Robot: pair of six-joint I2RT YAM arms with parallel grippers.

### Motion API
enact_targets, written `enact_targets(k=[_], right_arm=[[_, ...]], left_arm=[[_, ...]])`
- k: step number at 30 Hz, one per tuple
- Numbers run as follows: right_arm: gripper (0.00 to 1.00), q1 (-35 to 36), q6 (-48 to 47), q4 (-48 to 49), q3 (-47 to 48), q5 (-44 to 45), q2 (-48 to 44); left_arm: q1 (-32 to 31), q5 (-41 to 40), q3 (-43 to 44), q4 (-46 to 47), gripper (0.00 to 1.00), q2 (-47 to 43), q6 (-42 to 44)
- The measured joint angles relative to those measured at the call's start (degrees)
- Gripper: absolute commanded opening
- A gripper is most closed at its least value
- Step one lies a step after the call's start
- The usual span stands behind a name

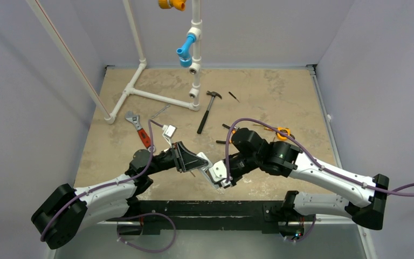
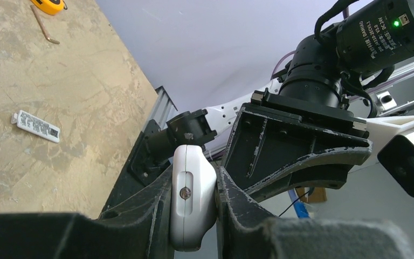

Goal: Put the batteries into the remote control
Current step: Load the battery into the remote control.

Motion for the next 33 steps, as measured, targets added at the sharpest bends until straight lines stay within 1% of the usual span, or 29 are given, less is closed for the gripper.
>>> enact_targets(k=[11,22,25,29,31,33], right_arm=[[0.25,0.0,0.1,0.1,0.0,0.2,1.4],[0.15,0.0,3.2,3.5,-2.1,1.4,1.6],[0.14,0.0,4.6,4.6,-2.8,1.7,1.5],[0.07,0.0,6.8,6.1,-4.0,2.8,1.5],[0.02,0.0,7.5,7.3,-4.3,3.3,1.5],[0.0,0.0,8.3,8.5,-4.4,4.3,1.5]], left_arm=[[0.0,-0.1,0.0,-1.8,0.0,0.0,0.1],[0.1,-2.3,0.0,-3.8,0.0,-0.5,0.2],[0.1,-2.8,0.0,-4.3,0.0,-0.5,0.4],[0.1,-3.8,0.0,-5.3,0.0,-0.5,0.6],[0.1,-4.2,0.0,-5.4,0.0,-0.5,0.6],[0.1,-4.5,0.0,-5.5,0.0,-0.5,0.6]])
